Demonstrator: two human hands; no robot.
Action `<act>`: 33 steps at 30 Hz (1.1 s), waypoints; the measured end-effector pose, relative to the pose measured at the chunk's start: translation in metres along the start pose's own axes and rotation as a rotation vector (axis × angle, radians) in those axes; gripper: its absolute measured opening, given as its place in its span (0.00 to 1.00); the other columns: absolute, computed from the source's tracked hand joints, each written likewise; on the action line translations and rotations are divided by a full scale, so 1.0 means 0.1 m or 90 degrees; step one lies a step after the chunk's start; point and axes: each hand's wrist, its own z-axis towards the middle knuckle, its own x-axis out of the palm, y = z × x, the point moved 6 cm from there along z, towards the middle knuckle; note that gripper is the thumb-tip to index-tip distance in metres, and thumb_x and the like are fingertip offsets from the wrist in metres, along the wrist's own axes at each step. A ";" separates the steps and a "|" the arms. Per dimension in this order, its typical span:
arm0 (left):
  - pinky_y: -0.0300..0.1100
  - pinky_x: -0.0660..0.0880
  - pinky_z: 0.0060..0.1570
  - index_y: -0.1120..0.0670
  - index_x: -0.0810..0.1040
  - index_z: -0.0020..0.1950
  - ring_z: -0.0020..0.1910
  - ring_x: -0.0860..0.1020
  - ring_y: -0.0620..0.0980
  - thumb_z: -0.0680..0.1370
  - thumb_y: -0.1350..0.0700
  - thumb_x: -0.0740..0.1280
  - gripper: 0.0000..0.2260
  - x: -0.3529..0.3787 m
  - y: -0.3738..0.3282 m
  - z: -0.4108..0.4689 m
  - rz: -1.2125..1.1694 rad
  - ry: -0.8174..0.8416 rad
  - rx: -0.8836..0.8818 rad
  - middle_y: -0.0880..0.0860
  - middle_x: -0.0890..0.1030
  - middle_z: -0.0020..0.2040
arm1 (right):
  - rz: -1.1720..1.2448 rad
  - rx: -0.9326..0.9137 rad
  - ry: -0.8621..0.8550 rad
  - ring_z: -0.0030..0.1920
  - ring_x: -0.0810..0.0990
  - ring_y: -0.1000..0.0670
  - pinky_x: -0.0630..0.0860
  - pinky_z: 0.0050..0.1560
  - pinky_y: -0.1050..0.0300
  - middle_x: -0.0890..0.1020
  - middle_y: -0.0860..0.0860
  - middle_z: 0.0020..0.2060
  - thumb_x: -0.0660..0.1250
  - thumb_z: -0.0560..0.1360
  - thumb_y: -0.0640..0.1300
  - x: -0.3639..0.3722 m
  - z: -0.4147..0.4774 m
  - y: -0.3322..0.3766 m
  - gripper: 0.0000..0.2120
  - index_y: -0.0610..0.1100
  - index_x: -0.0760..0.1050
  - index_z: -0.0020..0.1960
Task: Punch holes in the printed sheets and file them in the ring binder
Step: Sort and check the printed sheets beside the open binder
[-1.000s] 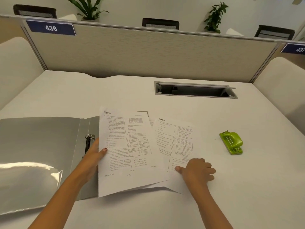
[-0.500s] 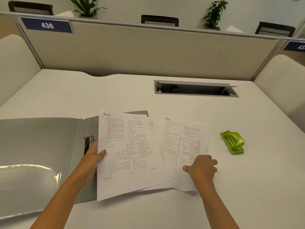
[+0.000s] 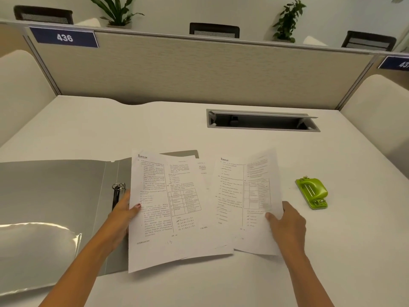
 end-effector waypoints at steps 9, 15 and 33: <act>0.53 0.77 0.51 0.44 0.67 0.66 0.55 0.80 0.55 0.80 0.64 0.60 0.19 0.00 0.00 -0.01 0.000 -0.026 0.006 0.51 0.80 0.59 | 0.004 -0.305 -0.192 0.34 0.72 0.49 0.69 0.35 0.58 0.81 0.45 0.39 0.65 0.77 0.36 -0.67 -0.42 0.97 0.08 0.40 0.78 0.55; 0.53 0.78 0.51 0.46 0.64 0.72 0.57 0.79 0.57 0.81 0.62 0.60 0.21 -0.01 0.08 -0.03 0.003 -0.041 -0.008 0.54 0.78 0.63 | 0.144 -0.386 -0.163 0.32 0.75 0.60 0.67 0.37 0.82 0.81 0.53 0.41 0.68 0.76 0.41 -0.89 -0.75 1.39 0.08 0.44 0.79 0.55; 0.45 0.80 0.43 0.38 0.68 0.65 0.55 0.81 0.53 0.81 0.51 0.60 0.14 -0.03 0.12 -0.07 -0.008 -0.085 -0.020 0.51 0.80 0.61 | 0.428 -0.051 0.277 0.45 0.86 0.48 0.81 0.46 0.51 0.87 0.51 0.47 0.72 0.73 0.42 0.29 -0.14 0.98 0.08 0.45 0.81 0.52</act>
